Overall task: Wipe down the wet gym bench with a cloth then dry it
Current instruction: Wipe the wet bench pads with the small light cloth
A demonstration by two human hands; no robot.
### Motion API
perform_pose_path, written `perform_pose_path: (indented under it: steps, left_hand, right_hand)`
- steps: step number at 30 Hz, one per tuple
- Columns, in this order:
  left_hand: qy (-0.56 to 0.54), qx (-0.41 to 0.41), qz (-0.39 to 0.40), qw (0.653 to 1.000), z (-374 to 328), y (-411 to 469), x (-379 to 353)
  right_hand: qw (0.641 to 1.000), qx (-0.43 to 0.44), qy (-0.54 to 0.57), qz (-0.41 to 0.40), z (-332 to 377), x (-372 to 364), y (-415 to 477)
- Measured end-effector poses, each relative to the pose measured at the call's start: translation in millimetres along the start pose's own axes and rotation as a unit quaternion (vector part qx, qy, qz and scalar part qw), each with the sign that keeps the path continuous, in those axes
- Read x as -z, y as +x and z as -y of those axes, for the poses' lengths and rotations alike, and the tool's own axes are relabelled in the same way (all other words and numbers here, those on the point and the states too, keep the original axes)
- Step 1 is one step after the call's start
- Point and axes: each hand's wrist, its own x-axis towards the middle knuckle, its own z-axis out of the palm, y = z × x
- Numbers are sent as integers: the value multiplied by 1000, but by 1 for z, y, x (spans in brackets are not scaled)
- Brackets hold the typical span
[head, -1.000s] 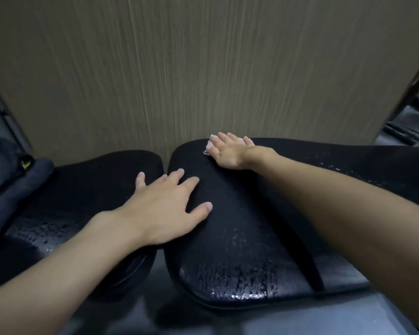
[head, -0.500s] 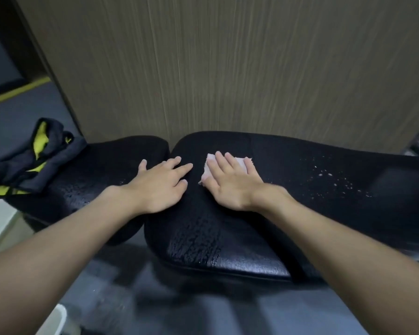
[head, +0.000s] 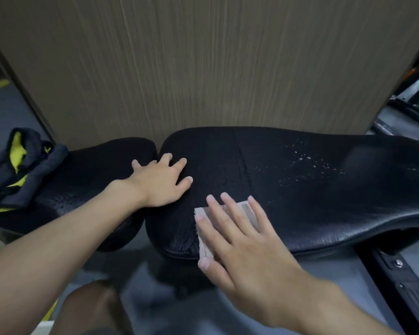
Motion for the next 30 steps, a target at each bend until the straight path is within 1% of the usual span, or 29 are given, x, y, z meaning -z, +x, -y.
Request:
perform_pose_path:
  steps: [2, 4, 6, 10, 16, 20, 23, 25, 30]
  left_hand:
    - [3, -6, -7, 1000, 3, 2, -4]
    - [6, -15, -18, 1000, 6, 4, -9]
    - [9, -19, -27, 999, 8, 5, -11]
    - [17, -22, -25, 999, 7, 7, -11]
    - [36, -12, -33, 999, 4, 6, -17]
    - [29, -3, -23, 999, 2, 5, -17]
    - [25, 4, -18, 1000, 2, 6, -15]
    - [25, 4, -19, 999, 1, 5, -15]
    - [17, 3, -22, 1000, 1, 4, -15]
  right_hand:
    - [1000, -12, 10, -5, 4, -4, 2]
    - [999, -16, 35, 25, 3, 4, 13]
    - [997, -34, 53, 48, -9, 12, 34]
    - [993, -81, 42, 78, -49, 18, 98]
    - [983, -159, 54, 67, -119, 16, 204]
    - [971, -219, 56, 73, -146, 20, 243]
    - [967, -228, 68, 90, -150, 20, 246]
    - [969, -224, 64, 83, -143, 17, 236]
    - [978, -183, 53, 82, -105, 16, 172]
